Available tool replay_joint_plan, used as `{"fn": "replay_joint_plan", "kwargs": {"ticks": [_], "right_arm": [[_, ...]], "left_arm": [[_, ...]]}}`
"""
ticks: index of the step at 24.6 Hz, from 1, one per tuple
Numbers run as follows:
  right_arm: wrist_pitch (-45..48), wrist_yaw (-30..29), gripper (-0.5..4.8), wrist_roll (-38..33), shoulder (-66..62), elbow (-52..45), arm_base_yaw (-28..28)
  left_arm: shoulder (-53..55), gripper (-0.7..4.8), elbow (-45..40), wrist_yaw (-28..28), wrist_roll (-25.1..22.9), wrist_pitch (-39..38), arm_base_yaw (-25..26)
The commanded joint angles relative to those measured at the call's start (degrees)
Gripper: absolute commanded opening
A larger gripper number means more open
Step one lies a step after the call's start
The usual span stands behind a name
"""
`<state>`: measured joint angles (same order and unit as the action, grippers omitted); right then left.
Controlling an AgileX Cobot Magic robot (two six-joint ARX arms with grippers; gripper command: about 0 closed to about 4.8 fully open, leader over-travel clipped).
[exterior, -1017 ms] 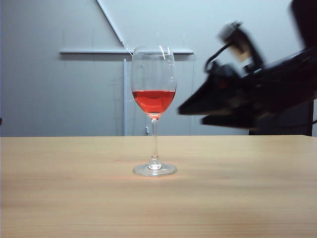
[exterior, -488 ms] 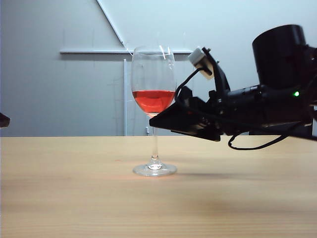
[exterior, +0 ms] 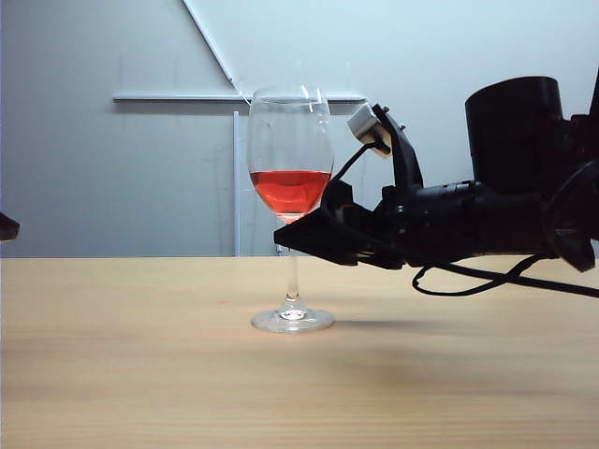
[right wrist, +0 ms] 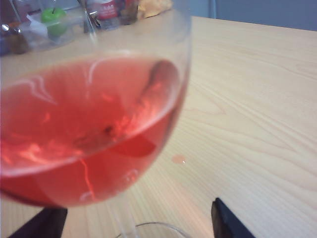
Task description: Gently pick up the goblet, rotate it counterclockwise for two full turns (viewing from above), and then place it back on the table.
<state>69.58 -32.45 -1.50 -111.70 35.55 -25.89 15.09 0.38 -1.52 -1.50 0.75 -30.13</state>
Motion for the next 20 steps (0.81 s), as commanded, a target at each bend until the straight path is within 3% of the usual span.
{"fn": "replay_joint_plan", "kwargs": {"ticks": [1,10,20], "right_arm": [[1.38,-0.83,3.99,2.14,-0.66,1.09,-0.81],[0.87,0.98,3.96,2.62,-1.97,4.44,-2.71],[0.68,0.98,3.00,2.62,-3.08,5.05,-2.75]], "left_arm": [[0.04,-0.05,0.13,0.24,-0.02,0.55,0.04],[0.04,-0.05,0.13,0.24,-0.02,0.55,0.04],[0.04,-0.05,0.13,0.24,-0.02,0.55,0.04]]}}
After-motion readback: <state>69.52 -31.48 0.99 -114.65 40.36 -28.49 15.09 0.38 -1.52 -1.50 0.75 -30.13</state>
